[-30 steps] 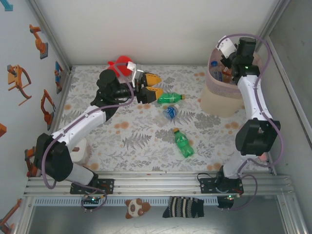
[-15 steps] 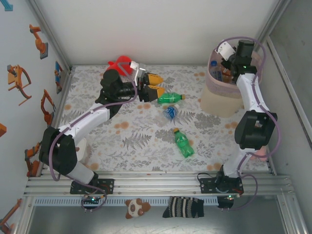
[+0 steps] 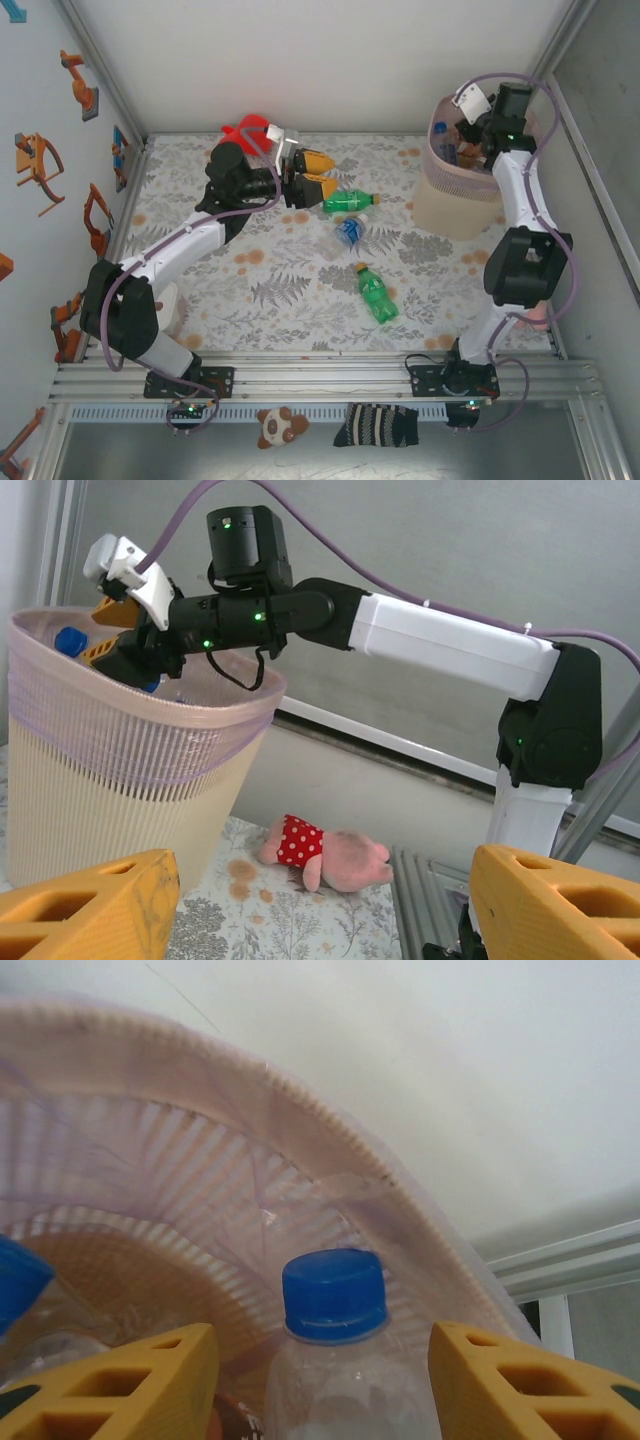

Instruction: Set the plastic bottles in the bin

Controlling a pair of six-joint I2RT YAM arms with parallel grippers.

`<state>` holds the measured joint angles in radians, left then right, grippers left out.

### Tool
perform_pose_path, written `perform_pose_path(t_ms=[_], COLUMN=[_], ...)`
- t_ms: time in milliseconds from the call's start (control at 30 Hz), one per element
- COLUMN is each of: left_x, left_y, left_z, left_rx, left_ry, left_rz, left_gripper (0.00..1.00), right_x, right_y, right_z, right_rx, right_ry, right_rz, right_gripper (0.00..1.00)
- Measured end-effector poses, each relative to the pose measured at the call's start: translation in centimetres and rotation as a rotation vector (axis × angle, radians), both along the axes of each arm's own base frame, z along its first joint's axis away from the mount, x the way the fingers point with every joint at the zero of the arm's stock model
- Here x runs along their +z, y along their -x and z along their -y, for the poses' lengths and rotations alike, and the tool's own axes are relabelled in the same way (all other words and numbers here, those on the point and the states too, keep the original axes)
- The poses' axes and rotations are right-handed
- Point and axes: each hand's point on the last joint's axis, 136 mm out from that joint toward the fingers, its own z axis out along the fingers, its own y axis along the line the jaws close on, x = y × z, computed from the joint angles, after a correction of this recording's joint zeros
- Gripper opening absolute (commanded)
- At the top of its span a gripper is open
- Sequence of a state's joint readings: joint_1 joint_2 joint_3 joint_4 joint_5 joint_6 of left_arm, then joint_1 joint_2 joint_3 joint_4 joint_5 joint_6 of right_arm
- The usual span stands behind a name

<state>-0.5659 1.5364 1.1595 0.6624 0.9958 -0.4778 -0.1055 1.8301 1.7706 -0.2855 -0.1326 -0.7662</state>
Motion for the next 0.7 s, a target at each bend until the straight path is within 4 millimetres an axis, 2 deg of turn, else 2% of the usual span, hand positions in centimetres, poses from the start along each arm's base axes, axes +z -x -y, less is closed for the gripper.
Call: perform_pose_path(t_ms=[200, 367, 433, 600, 700], left_x=[0.7, 0.7, 0.5, -0.3, -0.6], left_y=[0.5, 0.9, 1.0, 1.1, 1.1], left_z=[-0.2, -0.3, -0.2, 0.1, 0.2], left_rx=[-0.001, 0.012, 0.016, 0.02, 0.022], left_ry=[0.008, -0.01, -0.023, -0.05, -0.06], left_rz=[0.017, 0.034, 0.037, 0.034, 0.034], left_gripper=[0.76, 0.76, 0.76, 0.76, 0.76], right_x=[4.7, 8.9, 9.9, 10.7, 8.9], right_y=[2.0, 3.6, 3.8, 3.1, 2.3], right_z=[-0.5, 0.0, 0.6, 2.8, 4.1], right_rx=[-0.03, -0.129, -0.185, -0.334, -0.397], right_ry=[-0.11, -0.264, -0.335, -0.509, -0.574], right_rz=[0.066, 0.139, 0.152, 0.133, 0.083], right_gripper=[0.56, 0.47, 0.43, 0.35, 0.34])
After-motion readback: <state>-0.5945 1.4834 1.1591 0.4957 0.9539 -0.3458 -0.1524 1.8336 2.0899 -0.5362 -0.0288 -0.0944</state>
